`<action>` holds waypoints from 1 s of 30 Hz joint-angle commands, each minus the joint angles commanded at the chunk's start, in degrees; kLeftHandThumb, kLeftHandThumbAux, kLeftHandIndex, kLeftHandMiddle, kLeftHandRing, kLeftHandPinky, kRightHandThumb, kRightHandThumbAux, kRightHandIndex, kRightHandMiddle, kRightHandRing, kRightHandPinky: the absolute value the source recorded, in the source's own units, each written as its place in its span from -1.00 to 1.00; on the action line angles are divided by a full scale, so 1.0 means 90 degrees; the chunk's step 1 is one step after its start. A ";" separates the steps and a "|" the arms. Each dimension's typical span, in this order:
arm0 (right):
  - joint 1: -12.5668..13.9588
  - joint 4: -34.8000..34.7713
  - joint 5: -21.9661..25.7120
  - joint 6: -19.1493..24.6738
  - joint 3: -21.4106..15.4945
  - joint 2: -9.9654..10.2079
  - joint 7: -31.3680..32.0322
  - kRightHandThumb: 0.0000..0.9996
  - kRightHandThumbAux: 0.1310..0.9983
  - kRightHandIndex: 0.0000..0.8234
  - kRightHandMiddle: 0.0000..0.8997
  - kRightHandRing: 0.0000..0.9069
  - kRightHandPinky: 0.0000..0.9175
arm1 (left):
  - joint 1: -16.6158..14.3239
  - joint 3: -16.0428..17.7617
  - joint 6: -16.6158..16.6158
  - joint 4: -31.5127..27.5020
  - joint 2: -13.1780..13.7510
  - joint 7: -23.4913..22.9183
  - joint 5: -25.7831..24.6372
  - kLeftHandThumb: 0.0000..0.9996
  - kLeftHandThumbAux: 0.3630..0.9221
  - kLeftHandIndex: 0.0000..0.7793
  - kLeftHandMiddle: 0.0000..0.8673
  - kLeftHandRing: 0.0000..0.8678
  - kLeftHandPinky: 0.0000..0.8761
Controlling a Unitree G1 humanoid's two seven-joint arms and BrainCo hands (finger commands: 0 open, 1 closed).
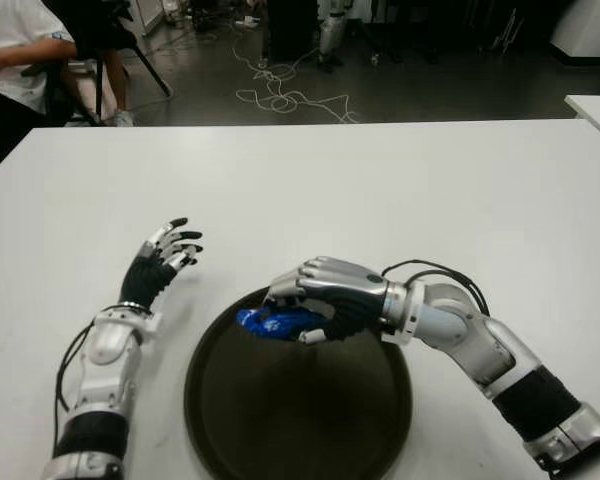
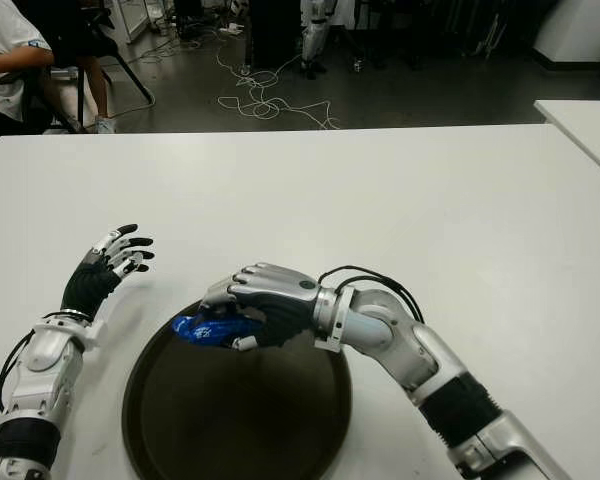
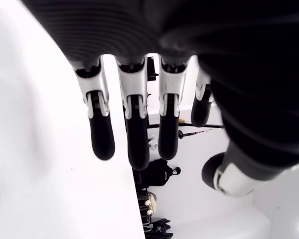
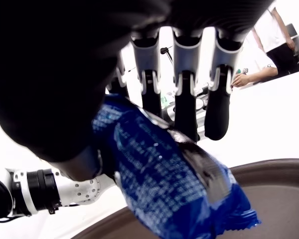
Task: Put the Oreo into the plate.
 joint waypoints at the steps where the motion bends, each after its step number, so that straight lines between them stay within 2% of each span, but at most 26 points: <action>1: 0.0006 0.0012 -0.0029 -0.0021 -0.0012 0.0017 -0.0028 0.39 0.37 0.05 0.73 0.75 0.70 | 0.0000 -0.0004 0.0003 -0.0005 -0.0001 0.0003 0.0002 -0.83 0.04 -0.53 -0.32 -0.31 -0.28; 6: -0.0001 0.0081 -0.0295 -0.0097 -0.0045 0.0054 -0.0194 0.38 0.37 0.05 0.69 0.71 0.65 | -0.0014 -0.0004 0.0019 0.0006 -0.0007 0.0015 0.0004 -0.86 0.06 -0.51 -0.32 -0.32 -0.28; 13: 0.0004 0.0166 -0.0749 -0.0257 -0.0099 0.0057 -0.0649 0.38 0.38 0.04 0.55 0.52 0.36 | -0.0014 0.0004 0.0062 0.0008 -0.0003 -0.0022 -0.0031 -0.86 0.06 -0.52 -0.31 -0.30 -0.25; 24: -0.0156 0.0568 -0.1089 -0.0586 -0.0065 0.0054 -0.1064 0.36 0.39 0.03 0.37 0.35 0.24 | 0.0010 0.0033 0.0081 -0.0038 -0.0020 -0.0088 -0.0116 -0.78 0.02 -0.56 -0.34 -0.30 -0.19; 25: -0.0174 0.0614 -0.1098 -0.0639 -0.0058 0.0055 -0.1083 0.35 0.40 0.01 0.20 0.18 0.04 | 0.0009 0.0036 0.0073 -0.0035 -0.0023 -0.0089 -0.0117 -0.76 0.02 -0.57 -0.34 -0.30 -0.19; 26: -0.0193 0.0664 -0.1103 -0.0688 -0.0053 0.0058 -0.1097 0.35 0.40 0.01 0.14 0.11 -0.03 | 0.0009 0.0037 0.0066 -0.0034 -0.0025 -0.0088 -0.0117 -0.76 0.03 -0.58 -0.34 -0.30 -0.18; 27: -0.0206 0.0702 -0.1108 -0.0723 -0.0051 0.0062 -0.1108 0.34 0.41 -0.01 -0.03 -0.07 -0.27 | 0.0009 0.0037 0.0062 -0.0034 -0.0026 -0.0088 -0.0118 -0.75 0.03 -0.58 -0.34 -0.30 -0.18; 28: -0.0227 0.0758 -0.1111 -0.0741 -0.0039 0.0064 -0.1092 0.33 0.41 -0.02 -0.15 -0.19 -0.42 | 0.0010 0.0035 0.0065 -0.0044 -0.0027 -0.0083 -0.0118 -0.74 0.03 -0.59 -0.34 -0.30 -0.17; 29: -0.0242 0.0799 -0.1113 -0.0756 -0.0031 0.0067 -0.1081 0.08 0.44 -0.15 -0.25 -0.30 -0.51 | 0.0011 0.0034 0.0068 -0.0052 -0.0028 -0.0079 -0.0118 -0.74 0.04 -0.59 -0.34 -0.30 -0.18; 30: -0.0253 0.0810 -0.1108 -0.0740 -0.0021 0.0059 -0.1030 -0.31 0.48 -0.35 -0.40 -0.45 -0.64 | 0.0012 0.0033 0.0067 -0.0056 -0.0028 -0.0073 -0.0116 -0.75 0.05 -0.59 -0.35 -0.30 -0.19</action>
